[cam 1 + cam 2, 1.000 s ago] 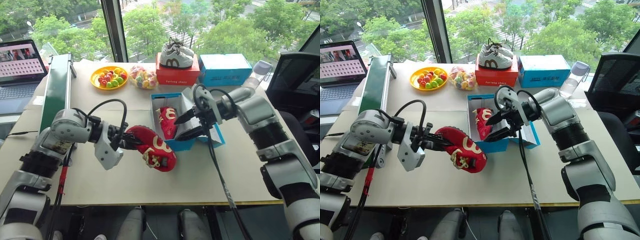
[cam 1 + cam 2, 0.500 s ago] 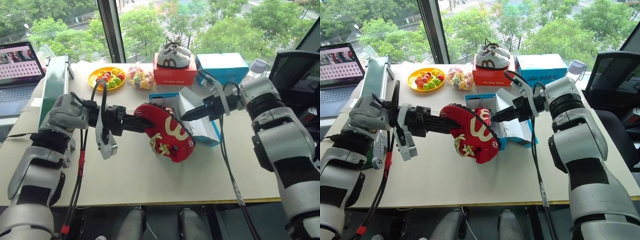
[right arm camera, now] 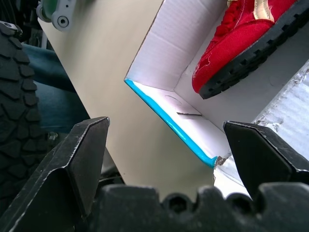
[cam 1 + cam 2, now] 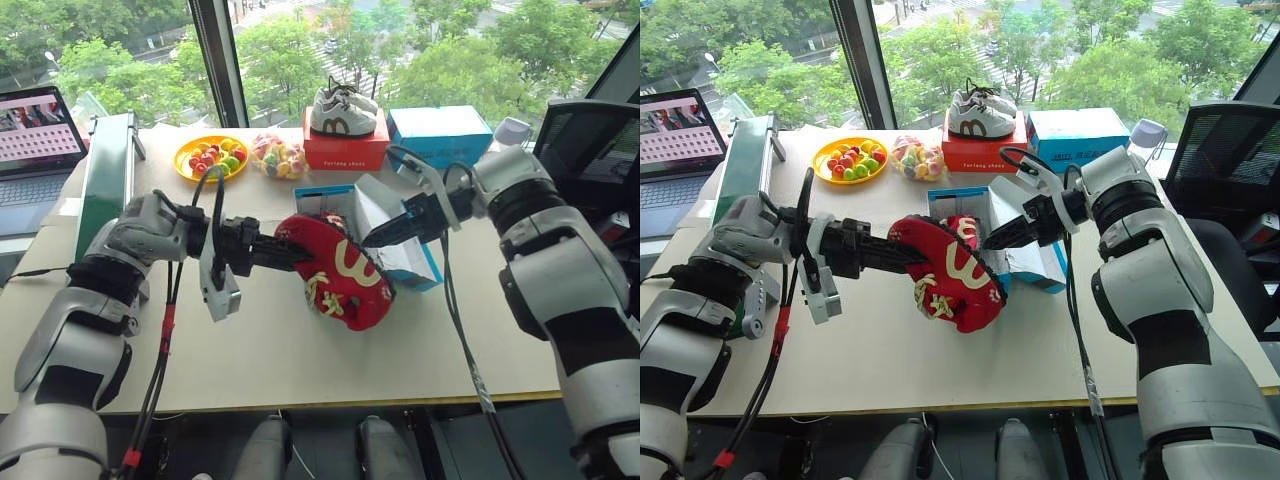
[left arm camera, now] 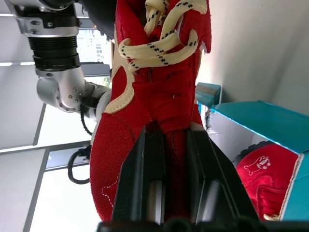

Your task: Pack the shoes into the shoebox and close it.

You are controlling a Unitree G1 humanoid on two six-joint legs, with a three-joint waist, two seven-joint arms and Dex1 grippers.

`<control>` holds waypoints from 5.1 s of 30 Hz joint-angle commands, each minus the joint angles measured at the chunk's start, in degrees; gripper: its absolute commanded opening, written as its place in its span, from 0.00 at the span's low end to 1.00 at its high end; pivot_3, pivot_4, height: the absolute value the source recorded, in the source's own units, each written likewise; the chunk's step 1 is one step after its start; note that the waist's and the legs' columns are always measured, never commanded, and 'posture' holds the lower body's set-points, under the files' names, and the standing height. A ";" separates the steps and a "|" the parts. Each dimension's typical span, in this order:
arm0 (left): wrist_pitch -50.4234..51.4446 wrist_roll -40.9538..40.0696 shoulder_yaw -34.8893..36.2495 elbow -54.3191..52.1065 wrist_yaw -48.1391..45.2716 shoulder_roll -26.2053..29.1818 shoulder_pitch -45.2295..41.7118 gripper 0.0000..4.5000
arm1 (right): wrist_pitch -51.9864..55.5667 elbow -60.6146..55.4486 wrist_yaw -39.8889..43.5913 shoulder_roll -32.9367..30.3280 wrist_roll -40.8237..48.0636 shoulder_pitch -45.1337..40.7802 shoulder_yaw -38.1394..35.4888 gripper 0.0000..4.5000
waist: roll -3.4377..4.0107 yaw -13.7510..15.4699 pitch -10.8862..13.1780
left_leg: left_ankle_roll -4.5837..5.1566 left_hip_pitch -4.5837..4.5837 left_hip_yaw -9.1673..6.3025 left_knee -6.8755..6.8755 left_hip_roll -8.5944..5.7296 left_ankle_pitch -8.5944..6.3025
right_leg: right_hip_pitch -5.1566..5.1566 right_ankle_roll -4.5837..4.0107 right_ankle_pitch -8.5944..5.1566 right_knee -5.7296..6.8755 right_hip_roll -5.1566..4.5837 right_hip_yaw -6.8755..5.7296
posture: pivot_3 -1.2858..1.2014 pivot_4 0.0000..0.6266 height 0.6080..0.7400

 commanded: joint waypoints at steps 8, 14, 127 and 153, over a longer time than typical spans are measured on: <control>1.76 0.11 -2.54 0.24 3.05 1.12 -0.31 0.08 | 12.77 -17.06 3.10 -6.47 21.09 -3.45 10.02 1.00 | 0.01 -0.32 0.01 | 0.00 0.00 -0.03 0.05 0.01 0.00 | 0.00 0.00 0.00 0.03 0.00 0.00 | 0.52 0.24 0.93; 2.21 0.06 -3.25 -0.03 3.88 0.86 0.01 0.08 | 21.69 -30.73 3.10 -9.12 32.02 -2.27 12.27 1.00 | 0.01 -0.68 0.01 | 0.01 -0.03 -0.11 0.09 0.01 -0.01 | 0.00 0.00 0.00 0.03 -0.02 0.00 | 0.52 0.24 0.93; 108.93 -23.68 24.08 -59.21 -1.94 1.81 43.50 0.54 | -1.65 -7.08 -79.35 29.56 11.17 5.71 -49.21 0.05 | 0.08 -1.07 0.02 | 0.04 0.36 0.39 0.23 1.61 0.02 | 0.19 -0.98 0.56 -0.17 1.51 0.12 | 0.52 0.24 0.93; 108.68 -22.93 24.26 -59.03 -2.28 -0.12 42.90 0.54 | -3.64 -6.04 -61.87 17.68 -1.38 -0.31 -37.93 0.05 | 0.10 -0.95 -0.04 | 0.02 0.94 0.44 -0.64 1.77 0.01 | 0.52 -1.33 0.31 -0.50 1.58 0.06 | 0.52 0.24 0.93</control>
